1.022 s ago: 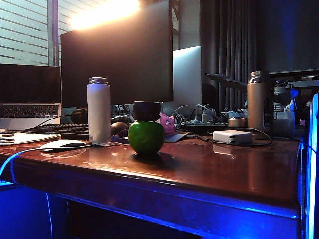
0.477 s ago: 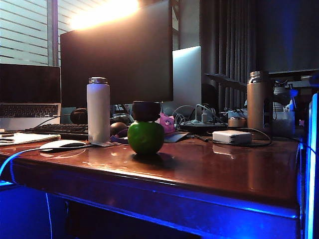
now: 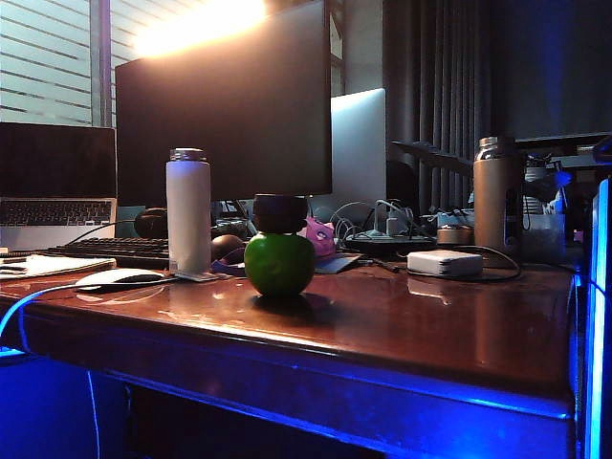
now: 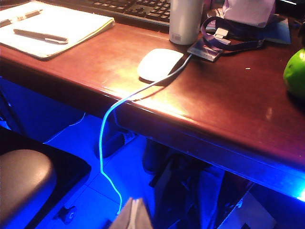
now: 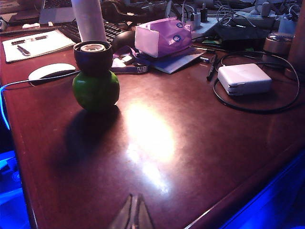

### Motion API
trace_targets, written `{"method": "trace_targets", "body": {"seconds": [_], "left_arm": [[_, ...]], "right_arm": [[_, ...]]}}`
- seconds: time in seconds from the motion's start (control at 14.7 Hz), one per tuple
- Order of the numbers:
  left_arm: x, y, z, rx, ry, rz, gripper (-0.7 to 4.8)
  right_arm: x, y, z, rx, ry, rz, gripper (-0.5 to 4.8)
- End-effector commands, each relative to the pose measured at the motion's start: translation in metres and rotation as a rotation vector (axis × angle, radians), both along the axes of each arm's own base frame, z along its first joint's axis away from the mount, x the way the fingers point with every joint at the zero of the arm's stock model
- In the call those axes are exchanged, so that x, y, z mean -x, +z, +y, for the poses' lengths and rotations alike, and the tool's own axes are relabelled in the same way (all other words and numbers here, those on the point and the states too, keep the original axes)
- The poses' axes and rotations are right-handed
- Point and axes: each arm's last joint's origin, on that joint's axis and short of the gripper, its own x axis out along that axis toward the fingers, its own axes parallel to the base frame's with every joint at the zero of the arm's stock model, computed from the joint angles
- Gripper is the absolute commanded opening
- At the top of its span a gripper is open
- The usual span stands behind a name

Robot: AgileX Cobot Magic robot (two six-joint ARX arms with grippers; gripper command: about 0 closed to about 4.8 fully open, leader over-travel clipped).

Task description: Stack the black thermos bottle cap from the table onto the green apple.

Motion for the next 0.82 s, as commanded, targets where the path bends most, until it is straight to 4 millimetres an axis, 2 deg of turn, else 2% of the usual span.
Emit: {"method": "trace_targets", "body": {"seconds": [0.07, 0.2, 0.48, 0.68, 0.82], "left_arm": [[0.0, 0.002, 0.0, -0.007, -0.002, -0.01, -0.03], [0.0, 0.002, 0.0, -0.007, -0.002, -0.01, -0.03], [0.0, 0.001, 0.0, -0.007, -0.002, -0.009, -0.03], [0.0, 0.001, 0.0, -0.007, -0.002, -0.009, -0.03], [0.0, 0.001, 0.0, -0.007, -0.002, -0.009, -0.03]], "right_arm": [[0.001, 0.0, -0.001, -0.007, 0.001, -0.014, -0.01], [0.002, -0.002, -0.004, -0.02, -0.018, -0.034, -0.01], [-0.004, -0.006, -0.02, -0.019, -0.204, -0.042, -0.01], [-0.007, -0.022, -0.028, 0.025, -0.293, 0.052, -0.01], [-0.008, -0.021, -0.031, 0.021, -0.327, 0.047, -0.01]]}}
